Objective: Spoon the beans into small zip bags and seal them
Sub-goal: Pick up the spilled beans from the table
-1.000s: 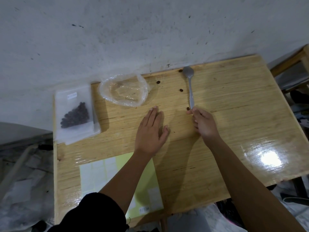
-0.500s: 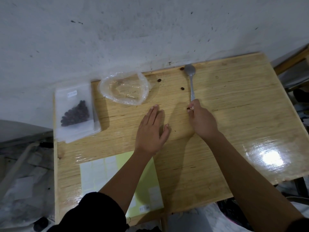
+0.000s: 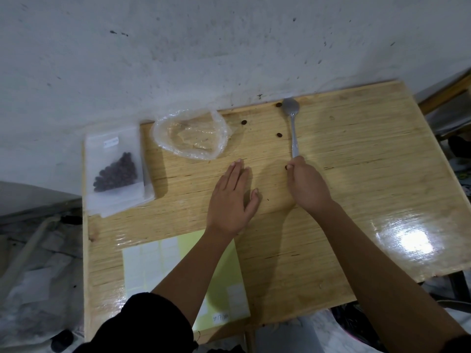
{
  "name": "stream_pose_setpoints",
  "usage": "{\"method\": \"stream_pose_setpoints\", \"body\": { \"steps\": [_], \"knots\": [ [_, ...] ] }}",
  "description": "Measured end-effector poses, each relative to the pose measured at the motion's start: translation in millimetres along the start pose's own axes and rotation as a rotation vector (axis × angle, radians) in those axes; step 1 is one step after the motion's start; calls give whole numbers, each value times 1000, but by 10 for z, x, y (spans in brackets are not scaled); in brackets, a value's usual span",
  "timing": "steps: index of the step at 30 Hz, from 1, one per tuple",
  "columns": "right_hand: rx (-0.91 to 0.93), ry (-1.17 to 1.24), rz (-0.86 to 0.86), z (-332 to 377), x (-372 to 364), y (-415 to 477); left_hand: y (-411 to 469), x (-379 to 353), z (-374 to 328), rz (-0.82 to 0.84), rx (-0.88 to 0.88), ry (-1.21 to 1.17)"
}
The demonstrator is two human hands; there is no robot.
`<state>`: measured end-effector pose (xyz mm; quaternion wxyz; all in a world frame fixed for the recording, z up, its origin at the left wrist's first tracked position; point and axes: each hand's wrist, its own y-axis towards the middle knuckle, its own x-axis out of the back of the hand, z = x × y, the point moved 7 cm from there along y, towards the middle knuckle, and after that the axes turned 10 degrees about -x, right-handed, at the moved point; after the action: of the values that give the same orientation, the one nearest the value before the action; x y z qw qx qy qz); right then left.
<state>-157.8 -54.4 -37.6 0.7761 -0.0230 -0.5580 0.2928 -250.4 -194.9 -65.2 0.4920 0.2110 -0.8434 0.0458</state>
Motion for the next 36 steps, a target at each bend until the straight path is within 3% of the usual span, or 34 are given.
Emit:
{"method": "stream_pose_setpoints", "body": {
  "steps": [2,7,10,16,23,26,32,36],
  "knots": [
    [-48,272,92,-22,-20,-22,1,3,-2,2,2,-1],
    [-314,1365,528,-46,-266,-197,10,-1,0,-1,1,8],
    [-329,1595,665,28,-389,-302,9,1,-8,-1,-1,2],
    [-269,1751,761,130,-468,-392,12,0,-5,-3,-9,-3],
    [-340,1576,697,54,-513,-355,21,10,-15,-1,-6,9],
    [-296,1254,569,7,-404,-292,19,30,-27,-4,-3,13],
    [-84,577,134,53,131,173,19,19,-22,21,9,33],
    [49,269,69,198,271,502,23,14,-21,35,26,50]
  ]
}}
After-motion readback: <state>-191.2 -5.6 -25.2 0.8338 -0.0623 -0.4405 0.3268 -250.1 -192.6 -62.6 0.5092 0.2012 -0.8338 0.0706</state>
